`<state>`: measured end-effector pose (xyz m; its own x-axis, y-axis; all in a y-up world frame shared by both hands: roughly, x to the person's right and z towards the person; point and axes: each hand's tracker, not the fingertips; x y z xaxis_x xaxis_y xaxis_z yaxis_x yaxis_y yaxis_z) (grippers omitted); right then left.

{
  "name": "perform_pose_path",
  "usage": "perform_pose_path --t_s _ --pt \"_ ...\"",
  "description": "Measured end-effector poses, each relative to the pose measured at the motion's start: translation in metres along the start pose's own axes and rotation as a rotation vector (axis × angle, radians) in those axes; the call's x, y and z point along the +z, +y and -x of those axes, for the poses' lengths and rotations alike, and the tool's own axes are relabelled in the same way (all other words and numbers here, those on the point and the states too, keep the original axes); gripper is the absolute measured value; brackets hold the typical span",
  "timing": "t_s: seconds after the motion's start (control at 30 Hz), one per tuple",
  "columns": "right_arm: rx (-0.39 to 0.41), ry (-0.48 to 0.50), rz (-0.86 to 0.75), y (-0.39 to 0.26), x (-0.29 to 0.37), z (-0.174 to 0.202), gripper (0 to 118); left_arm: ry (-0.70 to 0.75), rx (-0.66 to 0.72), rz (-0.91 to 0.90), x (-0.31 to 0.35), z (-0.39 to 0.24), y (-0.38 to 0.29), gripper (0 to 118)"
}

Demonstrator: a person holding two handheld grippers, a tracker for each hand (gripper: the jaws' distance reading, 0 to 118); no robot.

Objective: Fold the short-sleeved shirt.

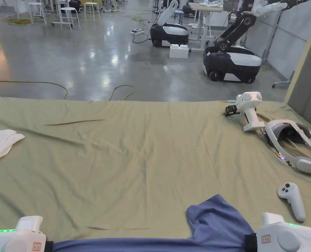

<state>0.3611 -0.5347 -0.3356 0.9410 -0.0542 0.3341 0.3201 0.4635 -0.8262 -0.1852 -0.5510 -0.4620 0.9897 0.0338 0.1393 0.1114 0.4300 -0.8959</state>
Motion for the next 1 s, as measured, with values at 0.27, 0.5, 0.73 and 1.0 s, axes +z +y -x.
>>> perform_pose_path --t_s 0.27,0.5,0.73,1.0 --pt "0.021 0.057 -0.064 -0.007 0.028 -0.005 1 -0.115 0.108 -0.101 0.049 0.020 -0.003 7" --pt "0.068 0.140 -0.234 -0.092 0.143 -0.030 1 -0.246 0.028 -0.280 0.156 0.054 -0.092 7" --pt "0.126 0.078 -0.158 -0.199 0.176 -0.030 1 -0.256 -0.048 -0.184 0.168 0.056 -0.191 7" --pt "0.201 0.038 -0.120 -0.226 0.146 -0.022 47 -0.147 -0.025 -0.106 0.131 0.054 -0.229 35"
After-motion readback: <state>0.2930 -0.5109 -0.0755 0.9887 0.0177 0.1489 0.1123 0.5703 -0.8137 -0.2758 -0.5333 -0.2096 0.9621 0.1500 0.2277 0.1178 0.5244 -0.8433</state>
